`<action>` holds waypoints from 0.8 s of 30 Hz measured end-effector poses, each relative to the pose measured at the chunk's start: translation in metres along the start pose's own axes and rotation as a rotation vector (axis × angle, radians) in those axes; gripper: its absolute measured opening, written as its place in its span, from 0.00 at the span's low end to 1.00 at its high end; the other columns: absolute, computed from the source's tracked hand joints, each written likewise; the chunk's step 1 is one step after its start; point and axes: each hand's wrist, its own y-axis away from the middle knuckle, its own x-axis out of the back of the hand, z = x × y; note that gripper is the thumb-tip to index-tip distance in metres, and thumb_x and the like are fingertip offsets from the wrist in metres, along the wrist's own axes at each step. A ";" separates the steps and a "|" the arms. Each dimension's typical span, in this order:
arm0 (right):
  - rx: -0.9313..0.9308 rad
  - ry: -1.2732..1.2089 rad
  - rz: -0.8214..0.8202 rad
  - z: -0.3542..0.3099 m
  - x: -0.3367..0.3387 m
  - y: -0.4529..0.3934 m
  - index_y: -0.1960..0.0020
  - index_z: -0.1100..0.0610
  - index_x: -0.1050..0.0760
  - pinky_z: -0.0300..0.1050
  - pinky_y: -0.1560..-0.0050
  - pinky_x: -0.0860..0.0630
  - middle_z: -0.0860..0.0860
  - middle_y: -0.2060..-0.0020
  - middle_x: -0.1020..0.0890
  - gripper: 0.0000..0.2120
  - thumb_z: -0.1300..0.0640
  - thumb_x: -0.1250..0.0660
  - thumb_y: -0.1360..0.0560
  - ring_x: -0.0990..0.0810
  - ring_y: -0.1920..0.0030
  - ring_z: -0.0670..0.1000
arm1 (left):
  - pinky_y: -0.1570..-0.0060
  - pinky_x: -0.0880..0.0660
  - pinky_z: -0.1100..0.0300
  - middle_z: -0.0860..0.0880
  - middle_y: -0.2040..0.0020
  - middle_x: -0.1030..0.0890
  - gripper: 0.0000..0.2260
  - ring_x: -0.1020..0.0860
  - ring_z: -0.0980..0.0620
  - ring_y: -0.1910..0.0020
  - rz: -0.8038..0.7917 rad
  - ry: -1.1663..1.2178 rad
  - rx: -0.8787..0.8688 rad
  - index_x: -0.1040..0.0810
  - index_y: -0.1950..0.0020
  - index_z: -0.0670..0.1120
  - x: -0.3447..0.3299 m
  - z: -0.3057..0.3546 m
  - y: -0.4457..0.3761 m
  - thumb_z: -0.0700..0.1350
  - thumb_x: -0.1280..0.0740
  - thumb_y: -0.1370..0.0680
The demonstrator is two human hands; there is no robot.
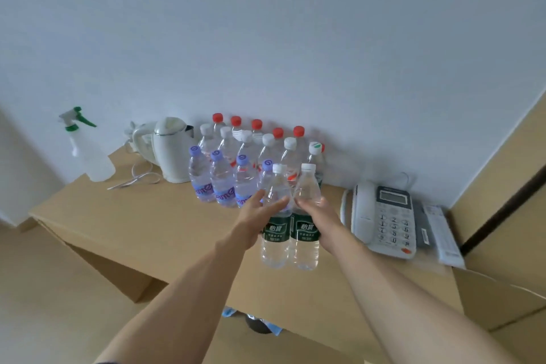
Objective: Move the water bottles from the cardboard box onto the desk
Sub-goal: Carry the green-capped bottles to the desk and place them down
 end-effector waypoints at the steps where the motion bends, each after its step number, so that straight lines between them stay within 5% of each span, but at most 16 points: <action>1: -0.001 0.016 0.035 -0.002 0.004 -0.002 0.46 0.52 0.19 0.53 0.52 0.17 0.55 0.53 0.13 0.18 0.45 0.21 0.32 0.13 0.53 0.57 | 0.49 0.18 0.47 0.45 0.44 0.15 0.21 0.15 0.45 0.48 -0.024 -0.023 -0.009 0.23 0.37 0.50 -0.002 0.000 -0.007 0.52 0.22 0.27; 3: -0.024 0.064 0.137 -0.006 0.009 -0.004 0.45 0.51 0.25 0.51 0.53 0.18 0.53 0.52 0.14 0.33 0.40 0.19 0.44 0.13 0.54 0.53 | 0.52 0.19 0.51 0.44 0.46 0.15 0.19 0.15 0.47 0.50 -0.058 -0.087 -0.042 0.21 0.41 0.48 -0.004 0.001 -0.018 0.52 0.21 0.28; 5: -0.024 0.137 0.199 -0.006 0.014 -0.006 0.46 0.48 0.29 0.50 0.52 0.20 0.50 0.51 0.16 0.37 0.37 0.21 0.50 0.15 0.52 0.51 | 0.59 0.23 0.61 0.49 0.51 0.14 0.17 0.15 0.52 0.54 -0.070 -0.182 -0.089 0.20 0.46 0.51 -0.003 0.000 -0.024 0.53 0.20 0.29; 9: 0.001 0.196 0.231 -0.003 0.020 -0.010 0.44 0.46 0.27 0.54 0.41 0.22 0.47 0.48 0.15 0.35 0.39 0.20 0.46 0.17 0.46 0.50 | 0.63 0.25 0.70 0.58 0.59 0.14 0.14 0.17 0.62 0.60 -0.123 -0.297 -0.201 0.21 0.50 0.57 0.003 -0.005 -0.033 0.50 0.20 0.30; 13: 0.034 0.198 0.272 0.005 0.018 -0.006 0.44 0.43 0.25 0.41 0.52 0.24 0.43 0.50 0.15 0.27 0.52 0.16 0.37 0.16 0.49 0.44 | 0.51 0.21 0.59 0.54 0.52 0.14 0.18 0.17 0.58 0.52 -0.179 -0.419 -0.249 0.23 0.44 0.55 0.012 -0.008 -0.044 0.49 0.21 0.30; 19: 0.049 0.178 0.321 0.012 0.011 0.004 0.42 0.44 0.24 0.43 0.50 0.22 0.43 0.50 0.14 0.29 0.54 0.16 0.39 0.16 0.48 0.45 | 0.56 0.27 0.71 0.61 0.50 0.17 0.21 0.21 0.69 0.52 -0.236 -0.536 -0.298 0.26 0.43 0.62 0.016 -0.004 -0.049 0.49 0.21 0.30; 24: 0.044 0.243 0.323 0.011 0.012 0.006 0.42 0.44 0.25 0.44 0.48 0.23 0.44 0.48 0.15 0.28 0.56 0.16 0.37 0.17 0.45 0.46 | 0.55 0.28 0.66 0.61 0.50 0.20 0.26 0.21 0.60 0.50 -0.241 -0.565 -0.280 0.25 0.34 0.54 0.016 0.005 -0.047 0.48 0.21 0.30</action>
